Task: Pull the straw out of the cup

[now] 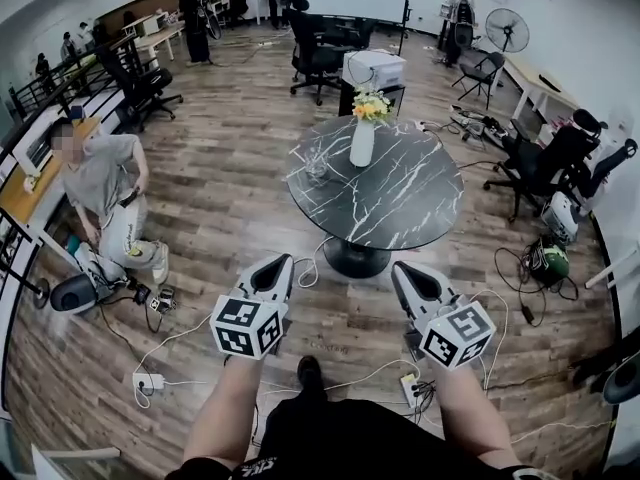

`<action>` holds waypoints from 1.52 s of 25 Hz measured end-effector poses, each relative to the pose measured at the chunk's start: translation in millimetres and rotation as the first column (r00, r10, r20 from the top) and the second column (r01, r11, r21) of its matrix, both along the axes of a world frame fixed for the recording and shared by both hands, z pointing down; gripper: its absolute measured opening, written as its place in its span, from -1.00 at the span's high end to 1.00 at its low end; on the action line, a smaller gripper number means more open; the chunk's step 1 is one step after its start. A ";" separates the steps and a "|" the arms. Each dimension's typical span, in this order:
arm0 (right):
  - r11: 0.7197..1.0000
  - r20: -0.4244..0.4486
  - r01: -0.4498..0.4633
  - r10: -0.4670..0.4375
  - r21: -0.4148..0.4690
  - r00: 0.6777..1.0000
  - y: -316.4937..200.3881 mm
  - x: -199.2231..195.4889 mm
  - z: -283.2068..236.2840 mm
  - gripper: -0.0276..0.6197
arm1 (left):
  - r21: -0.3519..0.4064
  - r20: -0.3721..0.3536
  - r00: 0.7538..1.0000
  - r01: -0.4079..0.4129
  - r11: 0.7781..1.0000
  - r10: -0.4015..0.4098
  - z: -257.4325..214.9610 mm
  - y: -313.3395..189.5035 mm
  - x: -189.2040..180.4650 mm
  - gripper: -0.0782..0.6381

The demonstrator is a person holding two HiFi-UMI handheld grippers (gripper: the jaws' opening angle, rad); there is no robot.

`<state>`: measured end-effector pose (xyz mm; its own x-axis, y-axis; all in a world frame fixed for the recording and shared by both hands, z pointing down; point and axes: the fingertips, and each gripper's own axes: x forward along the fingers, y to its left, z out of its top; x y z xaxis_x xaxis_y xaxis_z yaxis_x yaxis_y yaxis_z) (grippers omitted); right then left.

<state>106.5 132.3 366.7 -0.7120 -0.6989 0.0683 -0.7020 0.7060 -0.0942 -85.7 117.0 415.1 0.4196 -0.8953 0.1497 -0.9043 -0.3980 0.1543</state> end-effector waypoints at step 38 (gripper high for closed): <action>0.992 0.034 0.064 -0.060 -0.111 0.998 -299.3 -103.7 36.4 0.90 | -0.105 0.057 0.993 -0.094 0.990 0.101 26.4 -288.1 -62.1 0.77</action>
<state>2.7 -166.9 403.1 -0.7565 -0.6425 0.1218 -0.6529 0.7317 -0.1958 -147.8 -171.0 441.5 0.4914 -0.8293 0.2660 -0.8709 -0.4700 0.1437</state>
